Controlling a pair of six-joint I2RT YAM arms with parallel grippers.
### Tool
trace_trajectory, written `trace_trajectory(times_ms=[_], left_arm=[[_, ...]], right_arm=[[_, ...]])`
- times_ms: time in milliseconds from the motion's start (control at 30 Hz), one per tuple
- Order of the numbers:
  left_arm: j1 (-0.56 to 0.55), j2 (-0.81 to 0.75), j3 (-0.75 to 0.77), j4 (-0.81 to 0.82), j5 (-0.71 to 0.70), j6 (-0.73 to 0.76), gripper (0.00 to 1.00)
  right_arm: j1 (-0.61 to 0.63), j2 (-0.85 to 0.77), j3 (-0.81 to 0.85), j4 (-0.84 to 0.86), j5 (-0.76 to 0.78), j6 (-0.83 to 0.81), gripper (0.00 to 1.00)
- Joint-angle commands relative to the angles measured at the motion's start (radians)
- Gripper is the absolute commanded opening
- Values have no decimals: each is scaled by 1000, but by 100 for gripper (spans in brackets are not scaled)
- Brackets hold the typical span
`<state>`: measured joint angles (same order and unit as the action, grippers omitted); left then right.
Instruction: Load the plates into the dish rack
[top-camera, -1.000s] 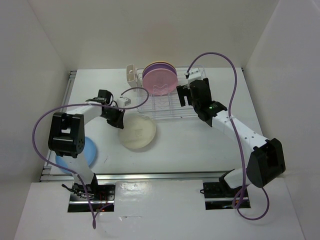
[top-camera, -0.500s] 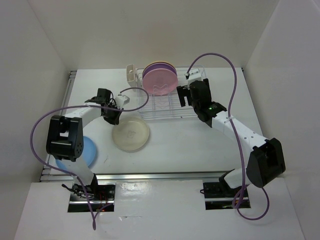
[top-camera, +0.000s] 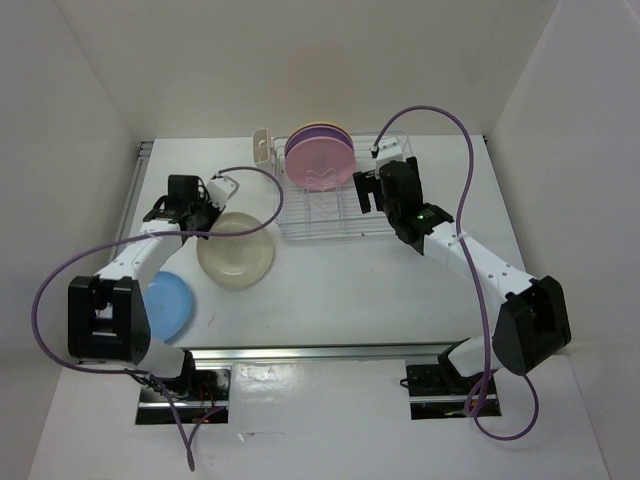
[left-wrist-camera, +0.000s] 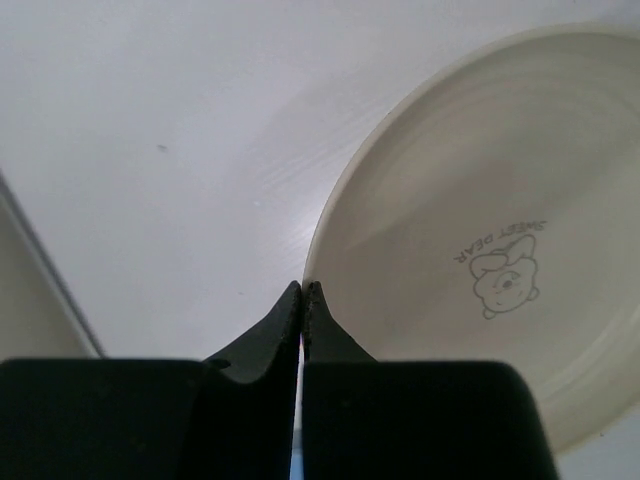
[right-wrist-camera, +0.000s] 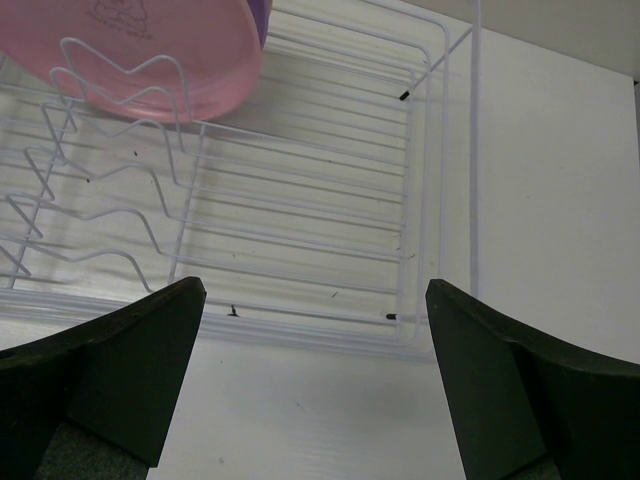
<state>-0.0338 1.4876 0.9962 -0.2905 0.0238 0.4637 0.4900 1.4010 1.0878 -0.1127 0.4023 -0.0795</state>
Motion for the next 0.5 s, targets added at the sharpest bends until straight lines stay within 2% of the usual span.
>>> trace_trajectory(times_ms=[0,133,300,433,467], left_arm=[[37,-96,22,59,-19,72,0],[66,-147,87,47,18,72,0],[66,-216,123,128,30,53,0],[75,-253,157,209,122,43,0],[75,-262,157,235,186,33,0]], right_arm=[[-7,-16,0,53,-6,4,100],[-7,-7,9,53,-6,4,100],[-7,-7,9,44,-6,4,100],[-7,-7,9,44,-6,4,100],[-7,3,18,44,-6,4,100]])
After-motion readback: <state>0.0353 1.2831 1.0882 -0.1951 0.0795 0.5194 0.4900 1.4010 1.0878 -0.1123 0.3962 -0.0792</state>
